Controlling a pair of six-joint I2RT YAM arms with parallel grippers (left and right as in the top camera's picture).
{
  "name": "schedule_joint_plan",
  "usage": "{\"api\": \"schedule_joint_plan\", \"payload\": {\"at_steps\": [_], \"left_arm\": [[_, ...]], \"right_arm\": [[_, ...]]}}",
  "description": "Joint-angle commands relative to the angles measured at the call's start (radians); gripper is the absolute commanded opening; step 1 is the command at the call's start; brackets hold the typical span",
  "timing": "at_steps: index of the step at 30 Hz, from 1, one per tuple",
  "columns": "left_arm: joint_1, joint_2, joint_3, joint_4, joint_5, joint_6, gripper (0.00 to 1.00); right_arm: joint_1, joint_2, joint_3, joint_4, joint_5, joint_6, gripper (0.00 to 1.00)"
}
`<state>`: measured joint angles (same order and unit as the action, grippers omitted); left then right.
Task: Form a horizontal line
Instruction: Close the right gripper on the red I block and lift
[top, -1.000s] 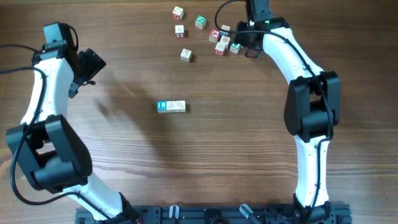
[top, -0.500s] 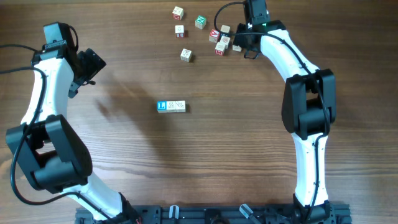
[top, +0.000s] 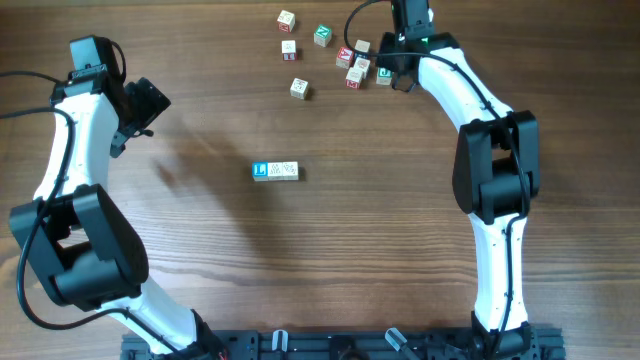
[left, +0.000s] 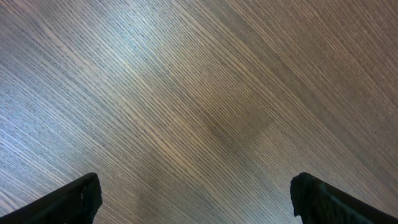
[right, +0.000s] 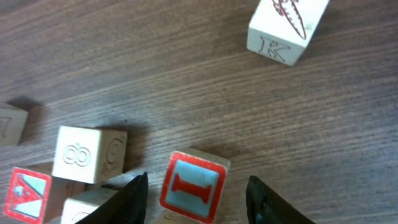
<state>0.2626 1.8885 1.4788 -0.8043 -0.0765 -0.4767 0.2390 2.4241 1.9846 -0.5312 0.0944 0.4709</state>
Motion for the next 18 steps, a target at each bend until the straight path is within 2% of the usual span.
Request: {"api": "schedule_joint_plan", "payload": {"at_steps": [1, 9, 12, 13, 15, 18], "left_arm": [[-0.001, -0.011, 0.008, 0.003, 0.001, -0.002, 1.00], [0.000, -0.011, 0.008, 0.003, 0.001, -0.002, 1.00], [0.000, -0.011, 0.008, 0.003, 0.001, -0.002, 1.00], [0.000, -0.011, 0.008, 0.003, 0.001, -0.002, 1.00], [0.000, -0.011, 0.008, 0.003, 0.001, -0.002, 1.00], [0.000, -0.011, 0.008, 0.003, 0.001, -0.002, 1.00]], "right_arm": [[-0.001, 0.028, 0.003, -0.012, 0.018, 0.004, 0.52], [-0.001, 0.052, 0.003, 0.021, 0.023, 0.000, 0.52], [-0.003, 0.052, 0.004, 0.007, 0.023, 0.000, 0.33], [-0.003, 0.048, 0.005, 0.007, 0.033, -0.002, 0.33], [-0.003, 0.011, 0.005, 0.010, 0.069, -0.068, 0.23], [-0.003, -0.068, 0.005, 0.007, 0.097, -0.136, 0.24]]}}
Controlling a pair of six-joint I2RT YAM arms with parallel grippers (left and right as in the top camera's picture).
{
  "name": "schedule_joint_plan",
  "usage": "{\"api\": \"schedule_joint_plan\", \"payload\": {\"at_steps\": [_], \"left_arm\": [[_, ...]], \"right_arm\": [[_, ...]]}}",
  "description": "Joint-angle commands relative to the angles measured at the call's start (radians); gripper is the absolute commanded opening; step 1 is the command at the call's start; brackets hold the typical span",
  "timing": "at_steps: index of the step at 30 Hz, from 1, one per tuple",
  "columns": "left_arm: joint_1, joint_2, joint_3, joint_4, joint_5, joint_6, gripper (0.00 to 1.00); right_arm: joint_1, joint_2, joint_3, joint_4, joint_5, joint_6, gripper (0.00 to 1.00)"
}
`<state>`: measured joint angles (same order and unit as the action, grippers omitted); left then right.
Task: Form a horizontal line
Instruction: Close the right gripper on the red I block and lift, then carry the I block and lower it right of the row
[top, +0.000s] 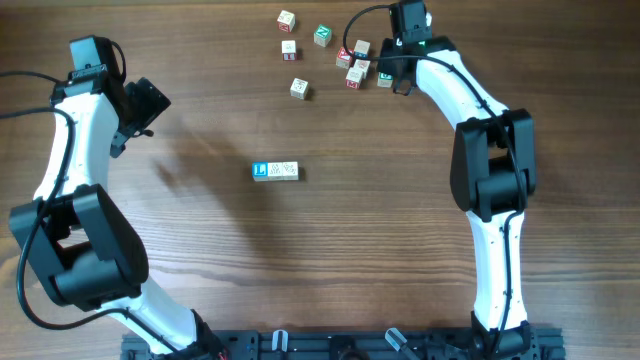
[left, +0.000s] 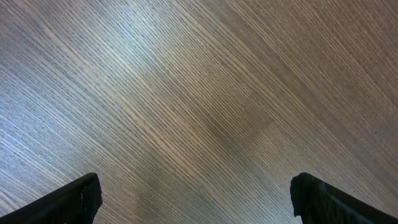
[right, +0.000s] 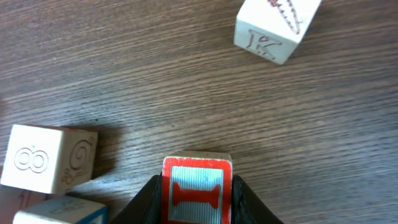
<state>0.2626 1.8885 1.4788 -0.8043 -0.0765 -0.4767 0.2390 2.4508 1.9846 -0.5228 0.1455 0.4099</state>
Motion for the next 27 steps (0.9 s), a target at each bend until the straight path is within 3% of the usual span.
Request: {"api": "schedule_joint_plan", "payload": {"at_steps": [1, 8, 16, 22, 27], "left_arm": [[0.000, -0.011, 0.008, 0.003, 0.001, -0.002, 1.00], [0.000, -0.011, 0.008, 0.003, 0.001, -0.002, 1.00], [0.000, -0.011, 0.008, 0.003, 0.001, -0.002, 1.00], [-0.001, -0.011, 0.008, 0.003, 0.001, -0.002, 1.00], [-0.001, -0.011, 0.008, 0.003, 0.001, -0.002, 1.00]], "right_arm": [[-0.003, -0.119, 0.005, -0.002, 0.045, -0.091, 0.24], [-0.003, -0.329, 0.005, -0.194, -0.089, -0.122, 0.23], [0.035, -0.303, 0.003, -0.471, -0.263, -0.117, 0.23], [0.169, -0.274, -0.014, -0.480, -0.259, -0.031, 0.24], [0.279, -0.265, -0.185, -0.370, -0.259, 0.042, 0.23]]}}
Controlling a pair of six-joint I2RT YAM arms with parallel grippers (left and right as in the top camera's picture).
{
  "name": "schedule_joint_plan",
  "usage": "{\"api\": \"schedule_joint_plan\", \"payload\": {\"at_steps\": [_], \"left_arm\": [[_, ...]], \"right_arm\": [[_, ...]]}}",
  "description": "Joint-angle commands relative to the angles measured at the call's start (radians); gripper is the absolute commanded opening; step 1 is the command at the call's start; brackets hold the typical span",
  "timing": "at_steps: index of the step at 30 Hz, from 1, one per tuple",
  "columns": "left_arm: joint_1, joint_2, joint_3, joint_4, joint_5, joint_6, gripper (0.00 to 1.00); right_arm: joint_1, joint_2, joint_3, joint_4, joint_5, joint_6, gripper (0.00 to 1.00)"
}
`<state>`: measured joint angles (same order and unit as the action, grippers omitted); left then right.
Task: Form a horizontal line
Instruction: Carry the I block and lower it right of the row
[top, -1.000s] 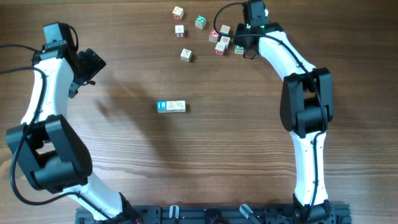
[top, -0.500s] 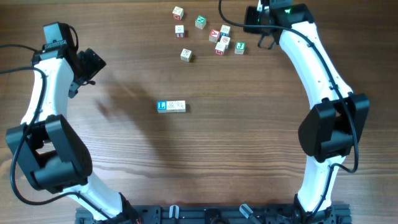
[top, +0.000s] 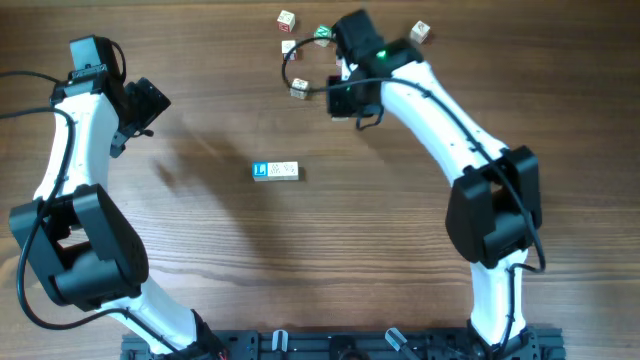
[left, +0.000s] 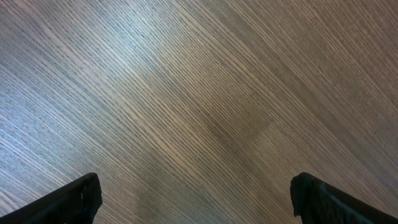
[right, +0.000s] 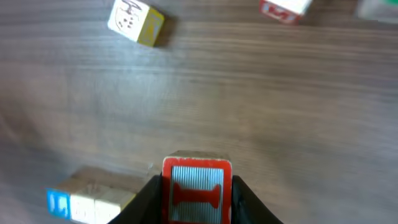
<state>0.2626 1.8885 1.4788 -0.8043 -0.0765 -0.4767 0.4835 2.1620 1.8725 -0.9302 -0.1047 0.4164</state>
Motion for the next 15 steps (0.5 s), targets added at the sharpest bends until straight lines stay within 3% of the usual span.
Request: {"api": "schedule_joint_plan", "payload": {"at_steps": [1, 9, 15], "left_arm": [[-0.001, -0.011, 0.008, 0.003, 0.001, -0.002, 1.00], [-0.001, -0.011, 0.008, 0.003, 0.001, -0.002, 1.00], [-0.001, -0.011, 0.008, 0.003, 0.001, -0.002, 1.00]], "right_arm": [[0.050, 0.024, -0.100, 0.056, -0.008, 0.036, 0.24], [0.138, 0.024, -0.248, 0.217, 0.007, 0.031, 0.24], [0.160, 0.024, -0.248, 0.200, 0.006, 0.032, 0.27]]}}
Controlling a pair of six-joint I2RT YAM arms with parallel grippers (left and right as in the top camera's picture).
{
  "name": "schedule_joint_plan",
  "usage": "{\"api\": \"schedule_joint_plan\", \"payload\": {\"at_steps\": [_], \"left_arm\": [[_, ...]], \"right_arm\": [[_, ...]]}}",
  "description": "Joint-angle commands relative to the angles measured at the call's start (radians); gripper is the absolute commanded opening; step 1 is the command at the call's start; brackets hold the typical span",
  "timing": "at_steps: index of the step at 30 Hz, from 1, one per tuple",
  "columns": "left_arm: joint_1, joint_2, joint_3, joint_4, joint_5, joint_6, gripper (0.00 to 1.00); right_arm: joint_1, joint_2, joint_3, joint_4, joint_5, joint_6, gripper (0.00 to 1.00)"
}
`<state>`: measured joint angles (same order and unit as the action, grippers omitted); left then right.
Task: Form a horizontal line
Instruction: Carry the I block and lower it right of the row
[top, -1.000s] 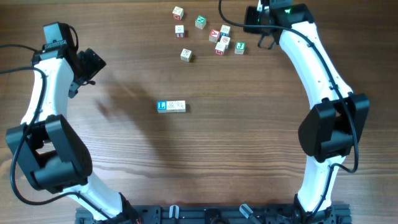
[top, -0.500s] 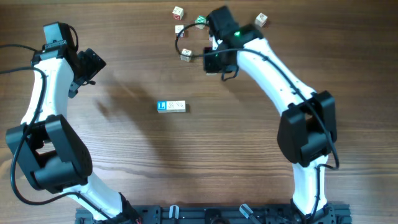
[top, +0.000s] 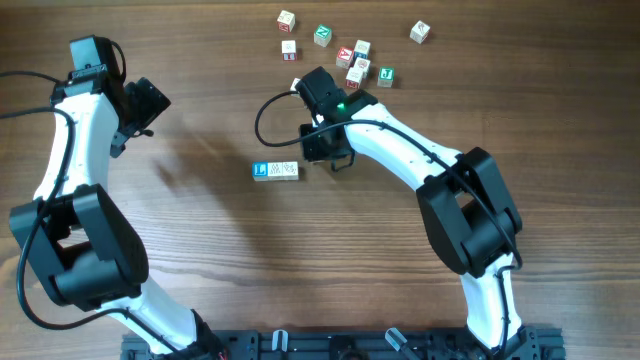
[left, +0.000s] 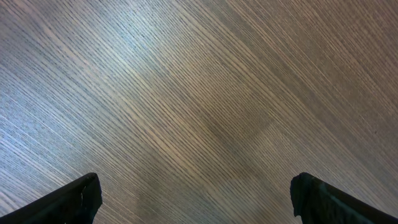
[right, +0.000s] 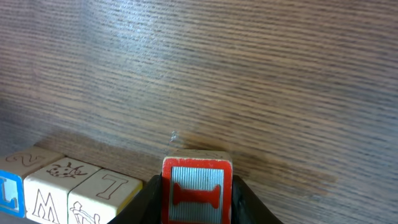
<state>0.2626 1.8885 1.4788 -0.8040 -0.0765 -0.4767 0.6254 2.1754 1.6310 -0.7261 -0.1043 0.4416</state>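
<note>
A short row of wooden letter blocks (top: 276, 171) lies on the table; its right end (right: 99, 196) shows in the right wrist view. My right gripper (right: 196, 194) is shut on a red-faced "I" block (right: 196, 190), just right of and slightly behind that row's end. In the overhead view the right gripper (top: 322, 148) hides the held block. My left gripper (left: 194, 199) hangs open over bare wood at the far left (top: 146, 103), far from all blocks.
Several loose blocks (top: 352, 55) lie scattered at the back of the table, one (top: 419, 32) apart to the right. The right arm (top: 420, 155) stretches across the middle.
My right gripper has moved with the red "I" block from near the loose blocks down to just beside the right end of the row. The left arm has not moved.
My right gripper stood open around the red "I" block among the loose blocks at the back. Then it was shut on it. Then it held the block partway toward the row, and now it holds it next to the row's right end.
</note>
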Motion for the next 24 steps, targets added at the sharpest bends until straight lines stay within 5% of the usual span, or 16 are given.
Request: {"api": "schedule_joint_plan", "payload": {"at_steps": [1, 8, 17, 21, 24], "left_arm": [[-0.001, -0.011, 0.008, 0.002, 0.001, -0.002, 1.00], [-0.001, -0.011, 0.008, 0.002, 0.001, -0.002, 1.00], [-0.001, -0.011, 0.008, 0.002, 0.001, -0.002, 1.00], [-0.001, -0.011, 0.008, 0.002, 0.001, -0.002, 1.00], [-0.001, -0.011, 0.008, 0.002, 0.001, -0.002, 1.00]], "right_arm": [[0.022, 0.011, -0.006, -0.005, 0.006, 0.007, 0.29], [0.023, 0.011, -0.006, -0.005, 0.006, 0.011, 0.54], [0.008, 0.011, -0.006, 0.148, 0.134, 0.010, 0.53], [-0.006, -0.008, 0.032, 0.154, 0.135, 0.002, 0.36], [-0.013, -0.037, 0.050, 0.156, 0.138, 0.001, 0.04]]}}
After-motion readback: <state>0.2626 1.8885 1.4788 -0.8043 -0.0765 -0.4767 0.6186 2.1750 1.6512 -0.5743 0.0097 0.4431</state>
